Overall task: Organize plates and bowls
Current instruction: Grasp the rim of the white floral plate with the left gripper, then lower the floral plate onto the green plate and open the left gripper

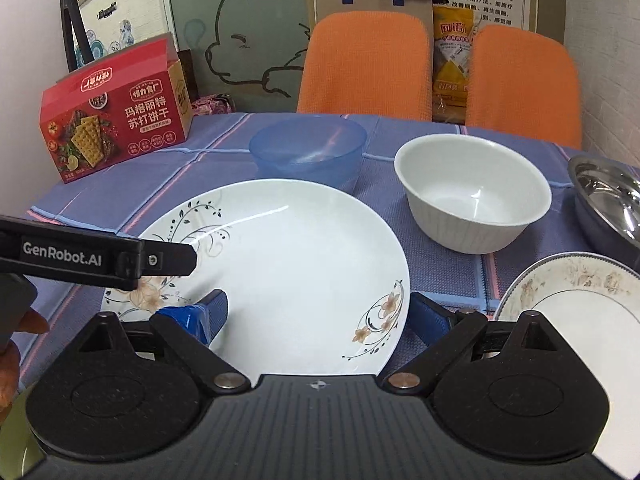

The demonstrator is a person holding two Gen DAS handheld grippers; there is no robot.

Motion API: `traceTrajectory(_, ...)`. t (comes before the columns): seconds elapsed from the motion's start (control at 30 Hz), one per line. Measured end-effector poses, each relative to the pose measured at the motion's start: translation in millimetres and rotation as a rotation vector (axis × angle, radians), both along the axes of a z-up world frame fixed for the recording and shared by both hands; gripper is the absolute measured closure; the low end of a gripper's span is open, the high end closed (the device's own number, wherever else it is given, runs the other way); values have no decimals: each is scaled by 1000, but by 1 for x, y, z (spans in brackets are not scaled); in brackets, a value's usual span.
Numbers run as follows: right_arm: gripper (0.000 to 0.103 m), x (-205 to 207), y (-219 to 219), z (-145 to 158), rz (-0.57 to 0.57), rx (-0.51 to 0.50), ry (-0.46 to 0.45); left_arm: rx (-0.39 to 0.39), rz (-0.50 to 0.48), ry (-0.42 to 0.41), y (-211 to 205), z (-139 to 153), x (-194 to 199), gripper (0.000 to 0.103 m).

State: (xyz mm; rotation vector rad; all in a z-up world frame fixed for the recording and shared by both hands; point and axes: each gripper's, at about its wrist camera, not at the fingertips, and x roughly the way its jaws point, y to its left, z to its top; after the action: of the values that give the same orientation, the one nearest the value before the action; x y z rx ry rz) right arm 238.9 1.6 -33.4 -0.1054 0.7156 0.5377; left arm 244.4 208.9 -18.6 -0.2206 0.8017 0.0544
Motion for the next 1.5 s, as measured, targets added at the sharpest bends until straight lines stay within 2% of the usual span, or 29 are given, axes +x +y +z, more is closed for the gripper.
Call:
traceTrajectory(0.1,18,-1,3,-4,9,-6,-19,16,-5,12,-2,-7,6,5)
traceTrajectory(0.27,17,-3,3,-6,14,-1,-38,109,-15,5,-13,-12,7,6)
traceTrajectory(0.4,15,-7,11,-5,-6,1,-30,107,-39,3,-17,-12,10,8)
traceTrajectory(0.47,15,-7,12,-4,-8,-6,-22,100,-75,6,-22,-11,11,14)
traceTrajectory(0.57,15,-5,13,-2,58,-22,11,73,-150,13,-29,-7,12,21)
traceTrajectory(0.67,15,-6,15,2,52,-31,35,88,-147,26,-34,-6,13,21)
traceTrajectory(0.77,15,-7,13,7,37,8,59,62,-127,42,-32,-3,14,21)
traceTrajectory(1.0,15,-29,13,36,32,9,-45,54,-113,-19,-31,25,0,21)
traceTrajectory(1.23,15,-80,4,49,31,54,-44,78,-109,-45,-36,49,-53,21)
traceTrajectory(1.5,15,-156,1,36,55,53,23,102,-75,-11,-43,37,-138,21)
